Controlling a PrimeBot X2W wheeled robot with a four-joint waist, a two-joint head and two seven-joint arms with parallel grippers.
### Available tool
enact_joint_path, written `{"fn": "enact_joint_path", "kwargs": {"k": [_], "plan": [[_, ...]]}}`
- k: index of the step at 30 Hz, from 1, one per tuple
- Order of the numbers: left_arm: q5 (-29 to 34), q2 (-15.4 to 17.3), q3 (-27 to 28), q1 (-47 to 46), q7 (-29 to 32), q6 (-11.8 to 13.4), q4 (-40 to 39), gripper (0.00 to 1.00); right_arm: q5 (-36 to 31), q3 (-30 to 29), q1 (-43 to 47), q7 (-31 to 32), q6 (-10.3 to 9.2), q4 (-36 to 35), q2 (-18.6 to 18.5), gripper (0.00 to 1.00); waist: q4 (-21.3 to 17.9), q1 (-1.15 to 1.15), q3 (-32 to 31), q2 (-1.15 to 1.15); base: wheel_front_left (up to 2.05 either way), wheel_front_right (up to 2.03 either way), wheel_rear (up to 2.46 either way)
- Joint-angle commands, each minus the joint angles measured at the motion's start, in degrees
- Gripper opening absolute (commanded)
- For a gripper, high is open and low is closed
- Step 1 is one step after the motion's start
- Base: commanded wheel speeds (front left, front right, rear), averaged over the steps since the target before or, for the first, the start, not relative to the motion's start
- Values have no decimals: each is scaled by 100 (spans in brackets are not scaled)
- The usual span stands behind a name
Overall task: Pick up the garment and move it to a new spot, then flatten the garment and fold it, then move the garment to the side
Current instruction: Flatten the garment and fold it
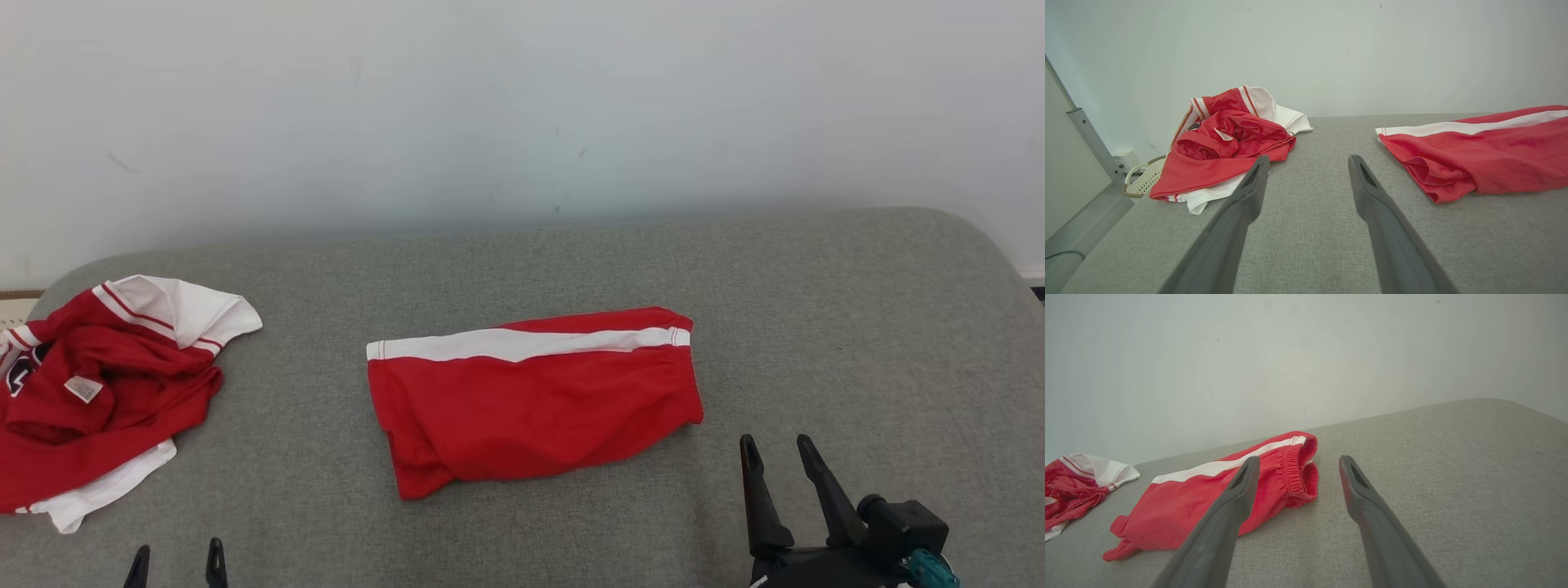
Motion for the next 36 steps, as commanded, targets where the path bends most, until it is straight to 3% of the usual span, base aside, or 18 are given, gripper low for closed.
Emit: {"fn": "enact_joint_path", "kwargs": {"k": [1,9,20,36], "plan": [[-5,1,19,72,-17,13,1,100,-9,22,-46,20,-1,16,-10,100,-2,0,5,0,0,0,0],[-18,-54,6,-14,-17,0,4,100,-41,60,-659,239,0,423,-97,100,38,0,68,0,0,0,0],[-28,-126,-78,-182,-17,-77,82,100,-139,-39,-1880,467,-1,1705,-100,100,263,0,290,0,0,0,0],[1,-231,-114,-632,-17,-282,251,100,-265,-235,-3738,373,-1,4636,-90,100,598,0,853,0,0,0,0]]}}
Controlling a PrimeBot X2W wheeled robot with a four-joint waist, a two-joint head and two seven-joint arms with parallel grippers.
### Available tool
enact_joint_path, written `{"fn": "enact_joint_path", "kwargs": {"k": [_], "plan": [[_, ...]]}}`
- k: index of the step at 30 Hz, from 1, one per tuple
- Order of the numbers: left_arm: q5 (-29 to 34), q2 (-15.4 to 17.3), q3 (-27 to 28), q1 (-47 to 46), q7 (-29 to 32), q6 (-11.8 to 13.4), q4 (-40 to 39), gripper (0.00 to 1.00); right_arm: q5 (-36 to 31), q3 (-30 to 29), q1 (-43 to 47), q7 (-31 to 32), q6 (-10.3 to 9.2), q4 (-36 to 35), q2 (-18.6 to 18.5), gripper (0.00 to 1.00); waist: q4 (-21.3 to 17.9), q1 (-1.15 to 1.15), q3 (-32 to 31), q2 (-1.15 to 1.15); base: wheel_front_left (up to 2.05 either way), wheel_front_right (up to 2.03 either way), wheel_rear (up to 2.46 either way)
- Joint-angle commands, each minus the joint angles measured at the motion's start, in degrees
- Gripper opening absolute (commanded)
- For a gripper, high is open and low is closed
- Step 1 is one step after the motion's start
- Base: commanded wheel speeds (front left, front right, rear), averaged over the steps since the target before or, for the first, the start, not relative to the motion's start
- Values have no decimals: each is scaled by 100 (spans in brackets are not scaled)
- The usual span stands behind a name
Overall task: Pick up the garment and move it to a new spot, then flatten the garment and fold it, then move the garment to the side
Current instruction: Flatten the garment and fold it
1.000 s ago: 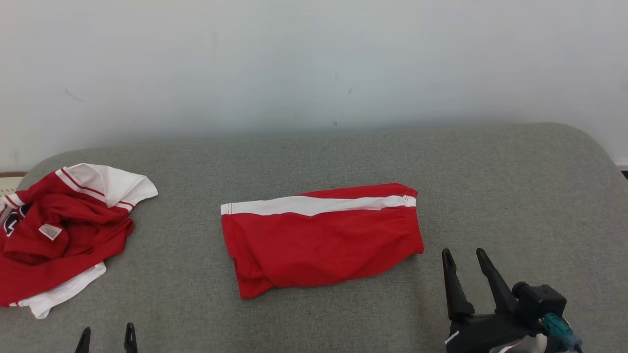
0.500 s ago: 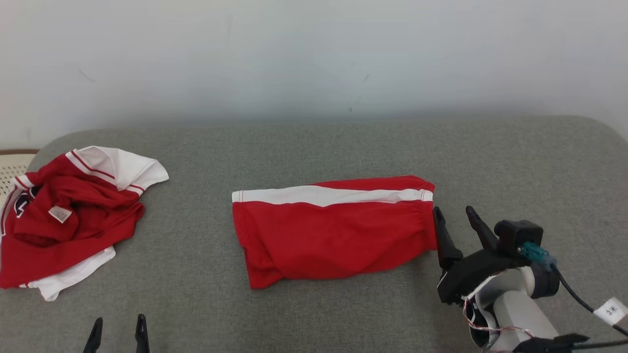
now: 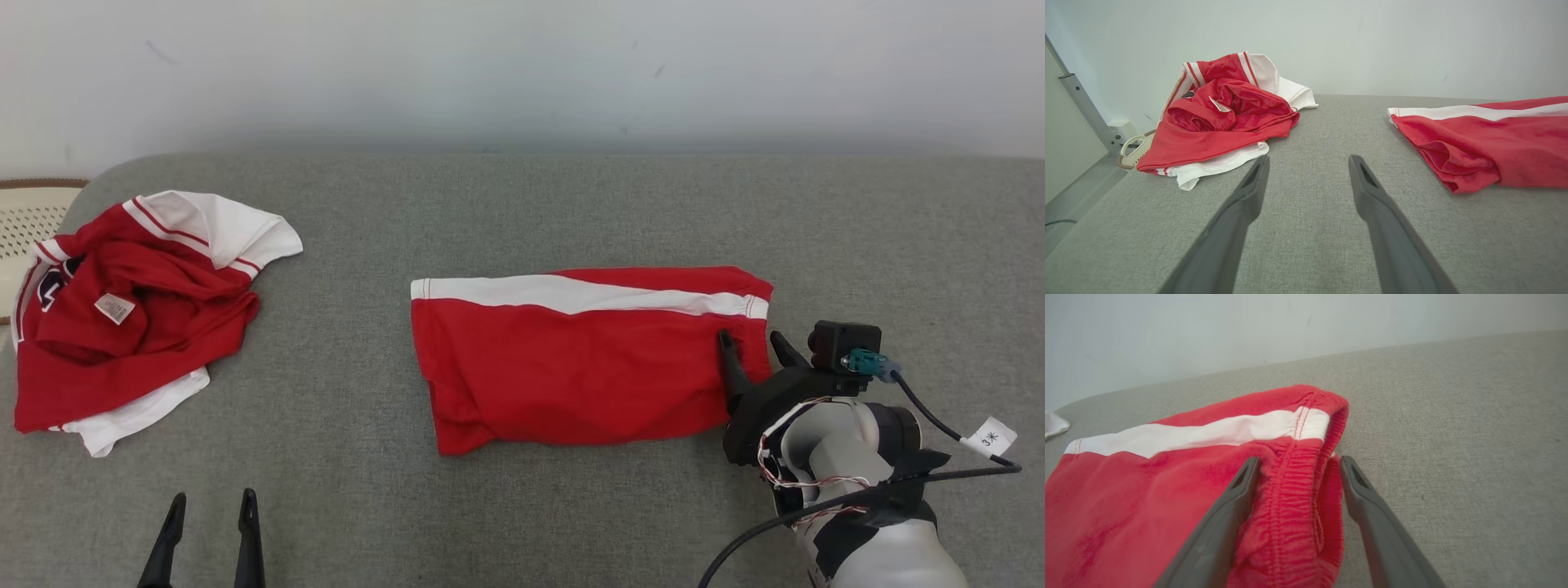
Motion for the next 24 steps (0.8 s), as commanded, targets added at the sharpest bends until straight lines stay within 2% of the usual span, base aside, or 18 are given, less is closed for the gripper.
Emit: {"fn": "enact_joint_path", "kwargs": {"k": [1,9,19,20,21,22,24], "plan": [[25,-9,25,-76,-17,-30,38,100,-46,-11,-118,-49,-1,198,-12,100,61,-1,92,-1,0,0,0],[73,-37,41,-274,-17,-174,120,100,-145,-264,-602,-197,-1,1144,-75,100,114,-1,312,-1,0,0,0],[136,-76,77,-383,-17,-270,206,100,-223,-380,-670,88,-1,1608,55,100,142,-1,426,-1,0,0,0],[143,-80,83,-389,-17,-279,214,100,-206,-376,-665,50,0,1615,74,40,144,-1,423,-1,0,0,0],[149,-81,92,-390,-17,-275,226,100,-216,-361,-669,-1,-1,1617,84,15,142,-1,412,-1,0,0,0],[156,-86,104,-382,-17,-272,234,100,-220,-347,-678,-49,-1,1616,87,0,134,-1,396,-1,0,0,0],[158,-93,131,-333,-17,-268,250,100,-200,-327,-684,-144,-1,1604,93,0,102,-1,344,-1,0,0,0]]}}
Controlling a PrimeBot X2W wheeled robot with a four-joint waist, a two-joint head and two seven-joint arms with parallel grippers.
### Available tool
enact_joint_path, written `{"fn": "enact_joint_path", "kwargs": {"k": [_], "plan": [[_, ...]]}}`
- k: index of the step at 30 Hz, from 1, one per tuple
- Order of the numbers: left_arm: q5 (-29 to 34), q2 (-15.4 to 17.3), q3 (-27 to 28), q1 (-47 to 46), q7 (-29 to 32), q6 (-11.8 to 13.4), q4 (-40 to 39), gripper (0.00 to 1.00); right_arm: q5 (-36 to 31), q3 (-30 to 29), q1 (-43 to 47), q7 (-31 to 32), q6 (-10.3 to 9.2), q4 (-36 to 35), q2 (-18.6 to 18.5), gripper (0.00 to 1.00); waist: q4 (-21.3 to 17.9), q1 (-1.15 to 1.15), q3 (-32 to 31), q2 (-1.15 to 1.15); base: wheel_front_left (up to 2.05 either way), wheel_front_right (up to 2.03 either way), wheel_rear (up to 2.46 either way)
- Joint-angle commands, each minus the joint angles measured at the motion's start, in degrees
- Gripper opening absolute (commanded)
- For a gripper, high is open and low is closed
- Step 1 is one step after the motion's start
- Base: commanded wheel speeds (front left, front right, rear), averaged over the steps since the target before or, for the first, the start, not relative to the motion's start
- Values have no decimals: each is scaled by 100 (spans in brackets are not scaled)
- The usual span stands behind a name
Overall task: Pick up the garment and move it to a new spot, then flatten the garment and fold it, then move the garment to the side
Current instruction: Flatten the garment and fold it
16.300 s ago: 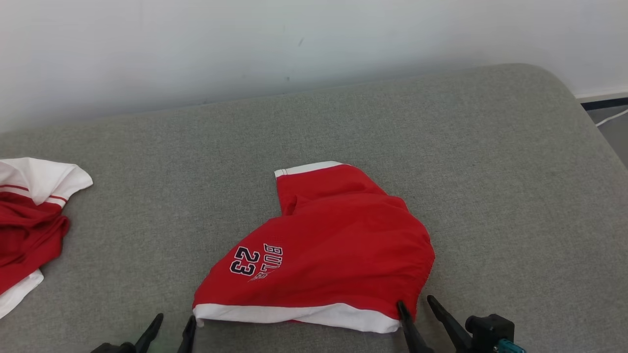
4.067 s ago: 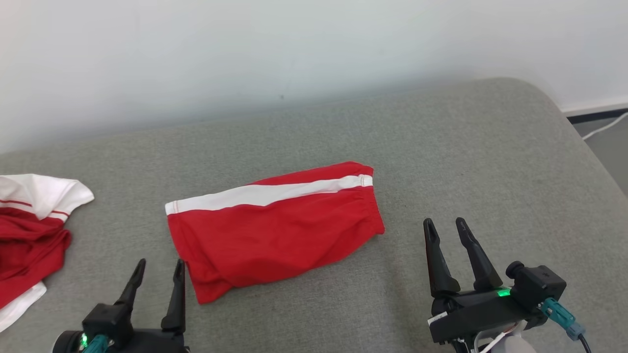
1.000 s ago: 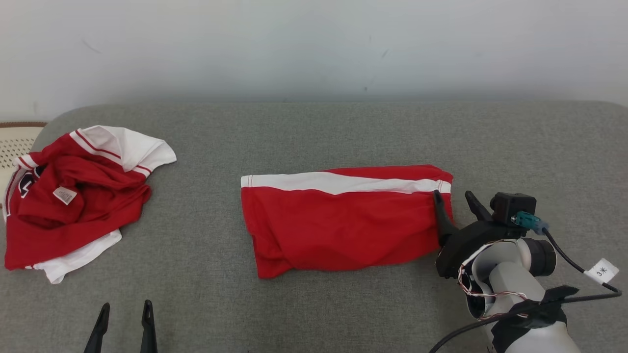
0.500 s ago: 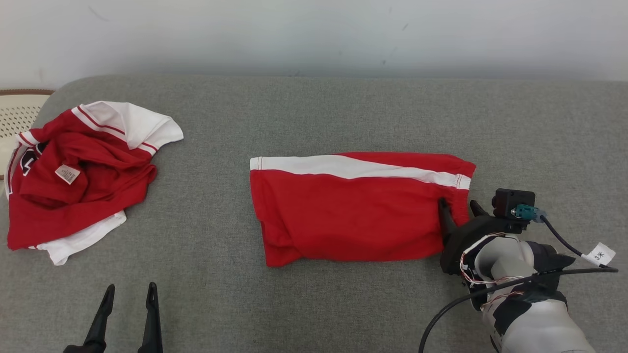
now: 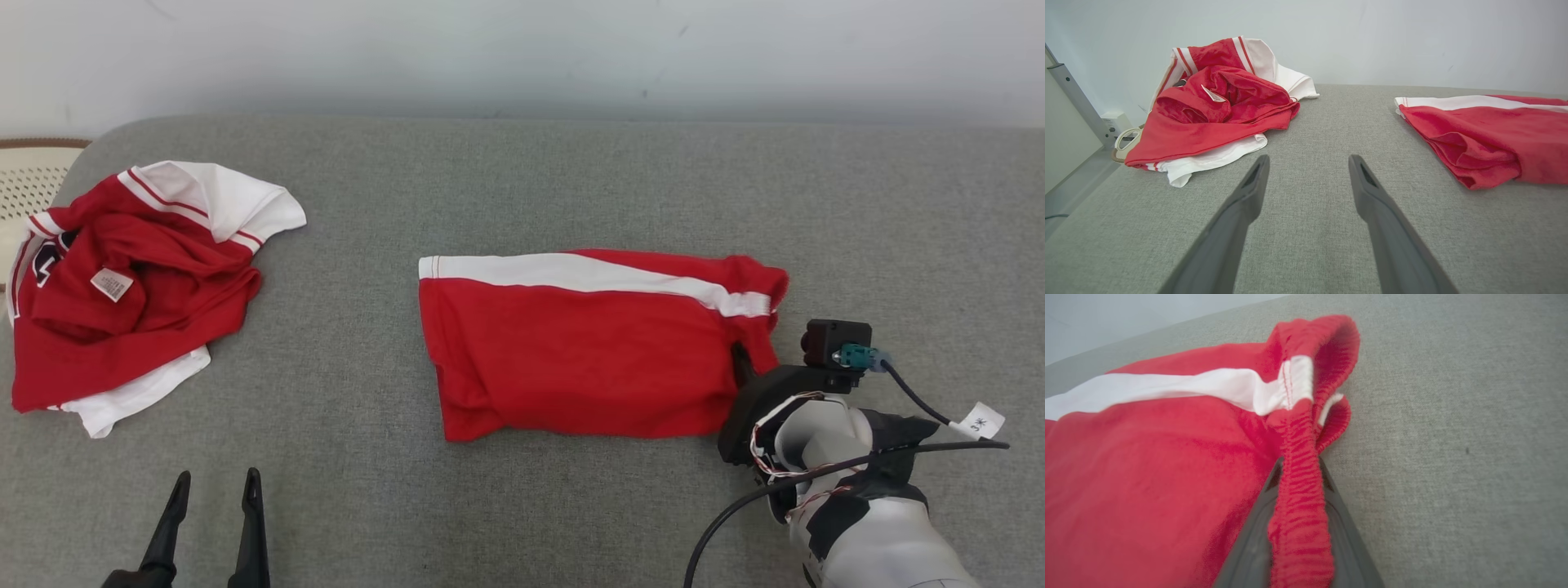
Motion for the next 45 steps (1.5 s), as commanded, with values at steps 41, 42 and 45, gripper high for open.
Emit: {"fn": "enact_joint_path", "kwargs": {"k": [41,42,45], "plan": [[46,-218,73,276,-17,-107,27,100,3357,2440,724,1527,0,-2924,-1174,0,-498,0,-455,-1,0,0,0],[42,-226,70,269,-17,-105,31,100,3469,2503,740,1571,0,-3036,-1213,0,-481,0,-450,-1,0,0,0],[32,-247,35,229,-17,-116,34,100,3692,2719,787,1691,0,-3344,-1270,0,-422,0,-414,-1,0,0,0]]}}
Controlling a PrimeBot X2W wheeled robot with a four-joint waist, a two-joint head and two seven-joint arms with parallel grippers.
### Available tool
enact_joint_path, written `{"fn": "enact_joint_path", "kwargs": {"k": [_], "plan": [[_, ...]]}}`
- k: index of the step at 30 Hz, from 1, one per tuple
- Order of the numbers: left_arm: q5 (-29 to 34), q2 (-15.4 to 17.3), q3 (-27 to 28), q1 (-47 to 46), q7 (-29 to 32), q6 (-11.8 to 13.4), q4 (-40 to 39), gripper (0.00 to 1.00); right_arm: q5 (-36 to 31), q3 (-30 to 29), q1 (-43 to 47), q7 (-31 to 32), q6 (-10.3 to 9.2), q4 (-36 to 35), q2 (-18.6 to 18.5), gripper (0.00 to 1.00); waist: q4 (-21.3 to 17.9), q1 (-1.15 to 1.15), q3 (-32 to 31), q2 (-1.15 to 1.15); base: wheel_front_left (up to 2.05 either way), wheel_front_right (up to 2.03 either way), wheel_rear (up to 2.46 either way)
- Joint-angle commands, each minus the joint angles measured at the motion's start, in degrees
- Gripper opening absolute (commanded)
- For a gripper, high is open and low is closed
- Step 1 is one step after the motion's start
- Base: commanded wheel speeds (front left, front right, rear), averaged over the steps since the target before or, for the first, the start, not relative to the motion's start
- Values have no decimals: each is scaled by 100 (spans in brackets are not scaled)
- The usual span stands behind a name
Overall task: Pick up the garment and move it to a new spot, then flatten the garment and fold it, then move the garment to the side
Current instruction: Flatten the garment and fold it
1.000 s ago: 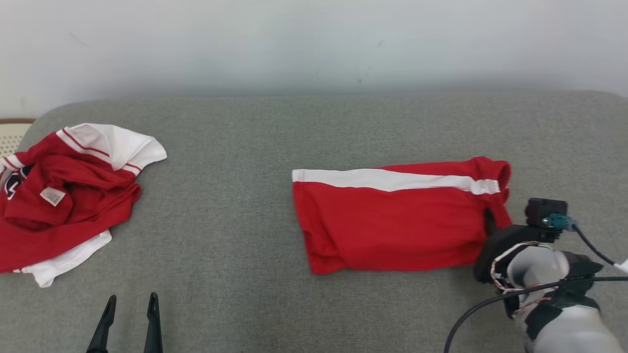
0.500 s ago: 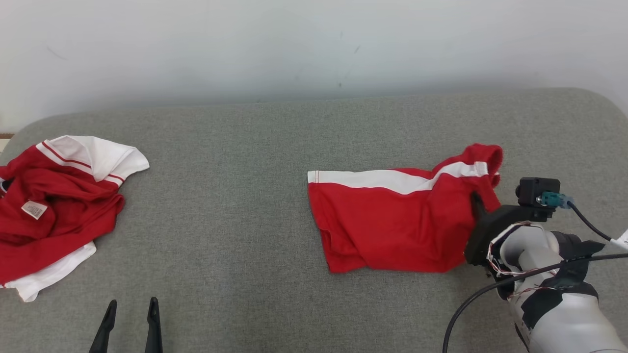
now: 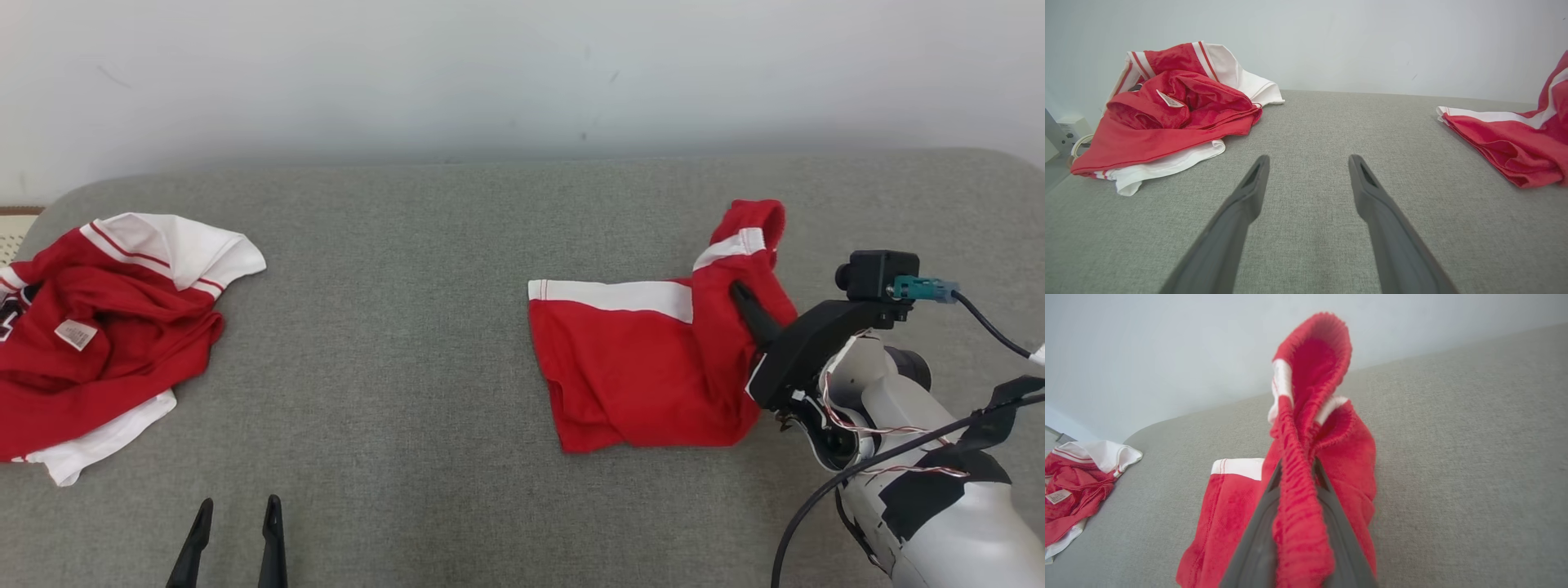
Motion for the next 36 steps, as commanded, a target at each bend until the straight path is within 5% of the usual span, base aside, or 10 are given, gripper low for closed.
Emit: {"fn": "enact_joint_path", "kwargs": {"k": [1,11,27,28,30,31,36], "plan": [[-49,-20,-17,-56,-17,-10,14,100,140,155,78,64,-1,-204,-53,0,61,0,49,0,0,0,0],[-52,-79,-132,-180,-17,-25,33,100,270,592,-3,155,0,-422,79,0,205,0,185,0,0,0,0],[-84,-129,-289,-403,-17,-110,241,100,118,973,-282,-293,0,850,752,0,524,0,250,0,0,0,0],[-87,-131,-296,-402,-17,-113,254,100,134,987,-291,-321,0,926,773,7,538,0,239,0,0,0,0],[-96,-133,-285,-393,-17,-120,275,100,164,1036,-304,-378,0,1028,795,87,554,0,214,0,0,0,0],[-97,-134,-271,-390,-17,-123,286,100,184,1060,-306,-413,-1,1064,805,100,557,0,197,0,0,0,0],[-64,-137,-199,-269,-17,-107,296,100,331,1108,-242,-704,-1,1029,739,100,527,0,58,0,0,0,0]]}}
